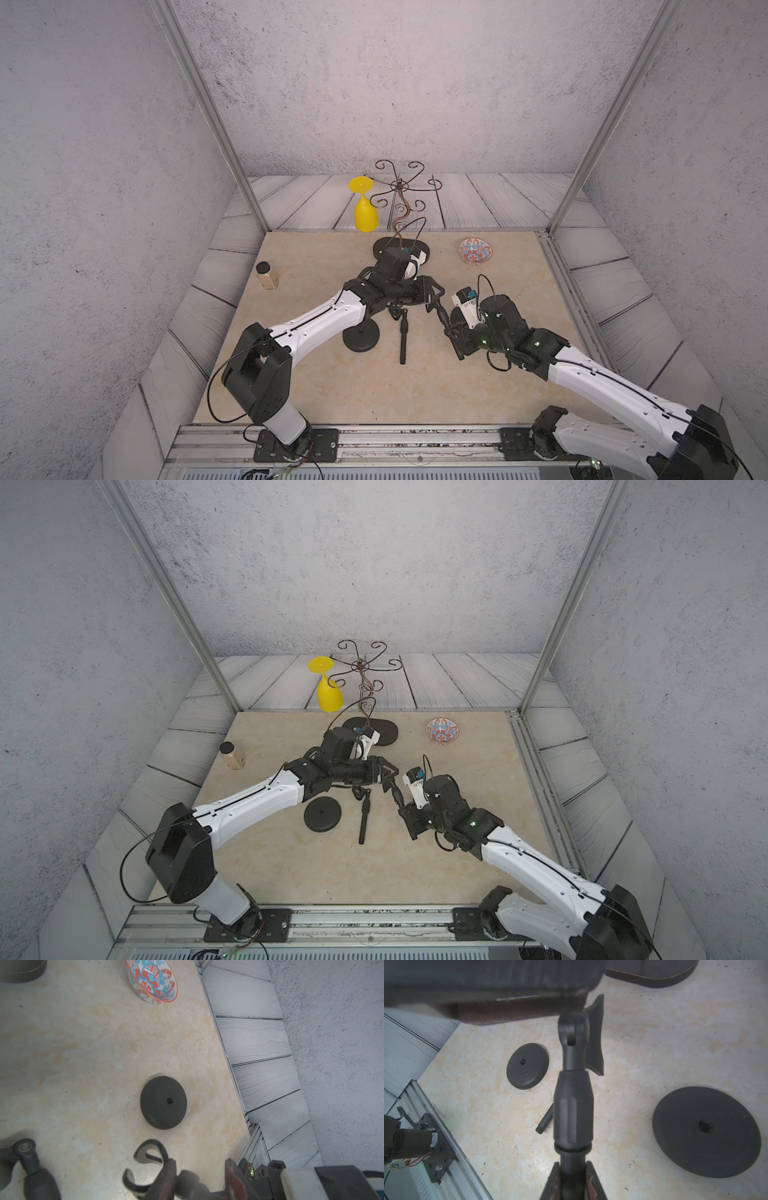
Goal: Assemble a microphone stand
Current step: Pick up the microphone stand pole from the center of the board.
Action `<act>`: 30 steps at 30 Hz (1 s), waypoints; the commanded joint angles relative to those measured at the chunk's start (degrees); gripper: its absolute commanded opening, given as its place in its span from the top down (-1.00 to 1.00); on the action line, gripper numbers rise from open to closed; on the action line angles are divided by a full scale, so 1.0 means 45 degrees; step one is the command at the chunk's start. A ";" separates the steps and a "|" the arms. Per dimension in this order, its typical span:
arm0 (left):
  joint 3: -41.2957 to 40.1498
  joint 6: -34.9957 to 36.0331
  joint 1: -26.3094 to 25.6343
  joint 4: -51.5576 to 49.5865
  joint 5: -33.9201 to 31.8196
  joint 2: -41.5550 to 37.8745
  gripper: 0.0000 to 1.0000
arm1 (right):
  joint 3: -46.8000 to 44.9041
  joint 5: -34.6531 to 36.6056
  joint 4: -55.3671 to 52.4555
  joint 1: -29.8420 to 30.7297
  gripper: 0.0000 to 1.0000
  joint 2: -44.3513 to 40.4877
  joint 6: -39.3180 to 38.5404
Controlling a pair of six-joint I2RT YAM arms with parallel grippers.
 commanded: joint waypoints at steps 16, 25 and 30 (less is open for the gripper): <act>0.1056 0.0435 -0.0142 -0.0984 0.0459 0.0394 0.22 | -0.0205 -0.1117 0.0395 0.0053 0.78 -0.0825 -0.0317; 0.1448 0.0974 -0.0452 -0.1505 0.1191 0.0843 0.44 | -0.0566 -0.0615 0.0480 0.0053 0.78 -0.1323 -0.0153; 0.1447 0.1607 -0.0631 -0.2163 0.0969 0.0684 0.51 | -0.0599 -0.0140 0.0573 0.0050 0.79 -0.1453 -0.0021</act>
